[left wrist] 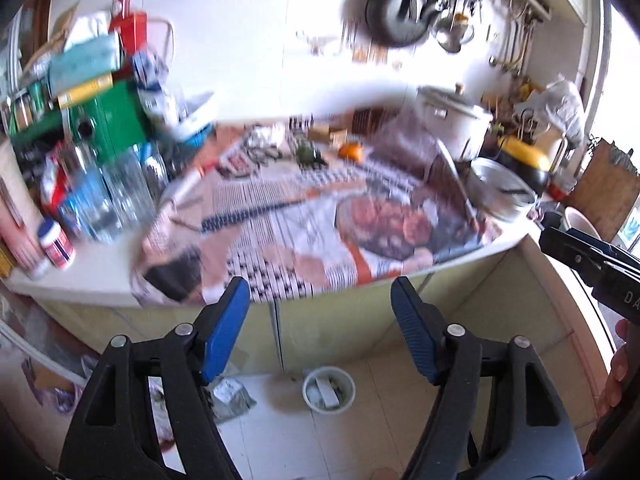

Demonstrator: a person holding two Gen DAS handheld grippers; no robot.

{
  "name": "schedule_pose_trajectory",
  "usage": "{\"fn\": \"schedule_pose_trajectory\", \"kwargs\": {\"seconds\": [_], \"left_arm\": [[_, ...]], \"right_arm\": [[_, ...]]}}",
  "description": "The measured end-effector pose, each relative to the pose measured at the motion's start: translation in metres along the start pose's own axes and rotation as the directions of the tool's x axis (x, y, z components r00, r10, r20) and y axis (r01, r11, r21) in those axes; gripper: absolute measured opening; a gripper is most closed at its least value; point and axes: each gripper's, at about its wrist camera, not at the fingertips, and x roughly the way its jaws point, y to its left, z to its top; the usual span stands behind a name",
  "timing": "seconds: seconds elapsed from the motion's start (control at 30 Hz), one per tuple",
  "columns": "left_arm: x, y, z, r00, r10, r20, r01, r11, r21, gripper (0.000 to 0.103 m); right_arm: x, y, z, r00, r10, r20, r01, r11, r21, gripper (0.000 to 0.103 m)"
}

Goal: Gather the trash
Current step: 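Raise both tools back toward the counter, then grasp the green glass bottle with the left tool while the right tool grasps the orange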

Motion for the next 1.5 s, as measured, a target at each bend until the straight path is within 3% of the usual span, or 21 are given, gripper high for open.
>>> {"fn": "schedule_pose_trajectory", "kwargs": {"seconds": [0.27,0.37,0.6,0.77,0.97,1.17,1.5], "left_arm": [[-0.032,0.004,0.042,0.994,-0.009,0.108,0.007,1.0,0.02,0.095],[-0.025,0.003,0.06,0.991,0.009,0.132,-0.012,1.0,0.021,0.099],[0.026,-0.003,0.102,0.987,0.077,0.139,-0.075,0.997,-0.025,0.1],[0.077,-0.019,0.141,0.988,0.125,0.096,-0.119,0.991,-0.062,0.1],[0.132,-0.03,0.172,0.983,0.176,0.054,-0.167,0.977,-0.134,0.1],[0.183,-0.031,0.183,0.973,0.23,-0.022,-0.23,0.961,-0.151,0.1],[0.255,0.001,0.193,0.965,0.23,-0.125,-0.248,0.958,-0.145,0.1]], "right_arm": [[-0.028,0.007,0.035,0.989,-0.034,0.145,0.034,0.999,0.008,0.081],[-0.024,0.003,0.049,0.982,-0.045,0.182,0.043,0.999,0.014,0.09],[0.013,-0.019,0.087,0.978,0.008,0.21,-0.009,1.0,0.003,0.09],[0.056,-0.041,0.123,0.987,0.058,0.153,-0.053,0.998,-0.039,0.09],[0.117,-0.063,0.154,0.99,0.139,0.028,-0.135,0.986,-0.102,0.09],[0.173,-0.074,0.169,0.984,0.17,-0.054,-0.176,0.976,-0.132,0.09],[0.284,-0.073,0.186,0.965,0.188,-0.185,-0.202,0.977,-0.066,0.09]]}}
